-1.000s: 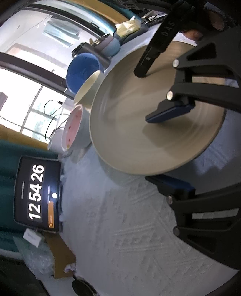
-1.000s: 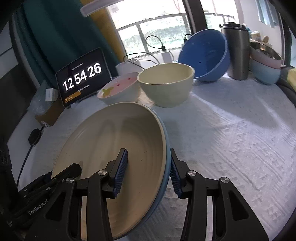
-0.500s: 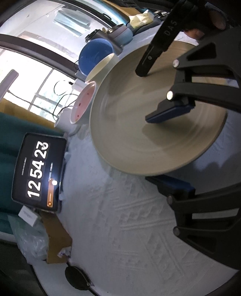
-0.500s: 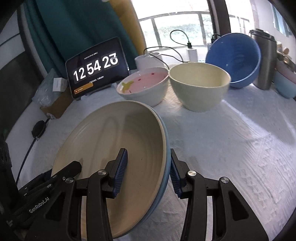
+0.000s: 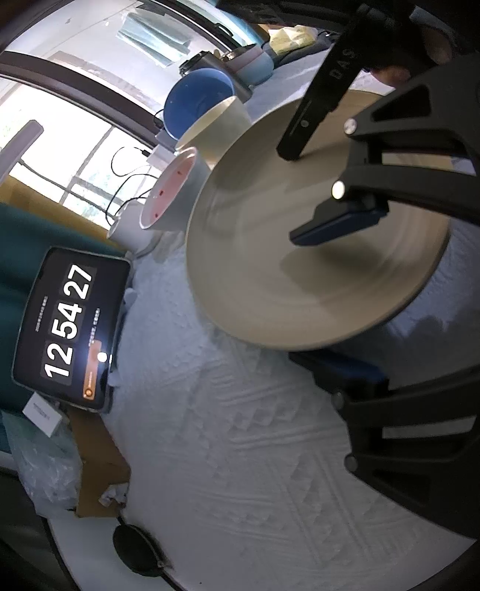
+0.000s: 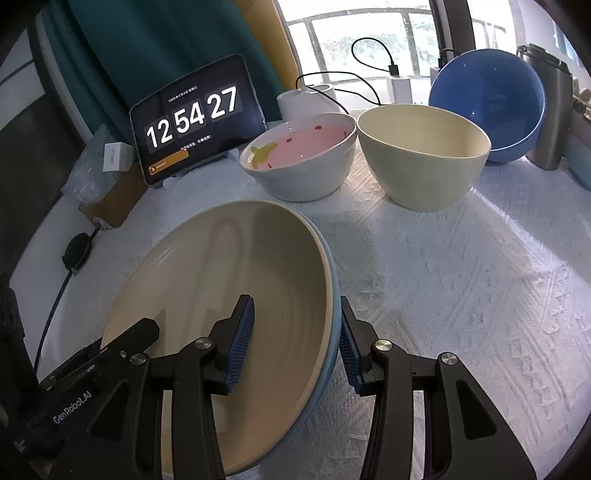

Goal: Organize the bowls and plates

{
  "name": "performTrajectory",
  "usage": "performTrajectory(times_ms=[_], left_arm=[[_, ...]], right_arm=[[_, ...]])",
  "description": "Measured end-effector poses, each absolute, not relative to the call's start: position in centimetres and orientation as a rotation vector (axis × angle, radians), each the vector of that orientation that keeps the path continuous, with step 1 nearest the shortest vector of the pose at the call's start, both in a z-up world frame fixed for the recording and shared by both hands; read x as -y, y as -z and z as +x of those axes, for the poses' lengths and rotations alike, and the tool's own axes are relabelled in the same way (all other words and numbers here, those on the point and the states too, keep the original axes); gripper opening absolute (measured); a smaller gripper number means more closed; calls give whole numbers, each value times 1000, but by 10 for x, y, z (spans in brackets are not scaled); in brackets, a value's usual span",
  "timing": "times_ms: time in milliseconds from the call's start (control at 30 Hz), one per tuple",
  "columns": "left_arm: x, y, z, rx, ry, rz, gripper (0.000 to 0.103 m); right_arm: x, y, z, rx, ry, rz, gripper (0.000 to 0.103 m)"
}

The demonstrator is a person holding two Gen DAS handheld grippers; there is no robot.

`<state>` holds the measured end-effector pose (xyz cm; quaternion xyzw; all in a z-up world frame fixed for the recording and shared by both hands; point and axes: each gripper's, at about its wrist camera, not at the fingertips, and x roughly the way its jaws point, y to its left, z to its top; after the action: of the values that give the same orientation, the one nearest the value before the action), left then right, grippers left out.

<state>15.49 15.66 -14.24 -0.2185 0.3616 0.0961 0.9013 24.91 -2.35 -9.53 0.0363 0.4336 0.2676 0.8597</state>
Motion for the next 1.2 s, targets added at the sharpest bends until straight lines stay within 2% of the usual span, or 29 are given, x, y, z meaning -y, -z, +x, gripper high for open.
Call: performTrajectory(times_ms=[433, 800, 1200], left_arm=[[-155, 144, 160, -791, -164, -441, 60], [-157, 108, 139, -639, -266, -332, 61], [-110, 82, 157, -594, -88, -300, 62]], right_arm=[[27, 102, 255, -982, -556, 98, 49], [47, 83, 252, -947, -542, 92, 49], [73, 47, 250, -880, -486, 45, 49]])
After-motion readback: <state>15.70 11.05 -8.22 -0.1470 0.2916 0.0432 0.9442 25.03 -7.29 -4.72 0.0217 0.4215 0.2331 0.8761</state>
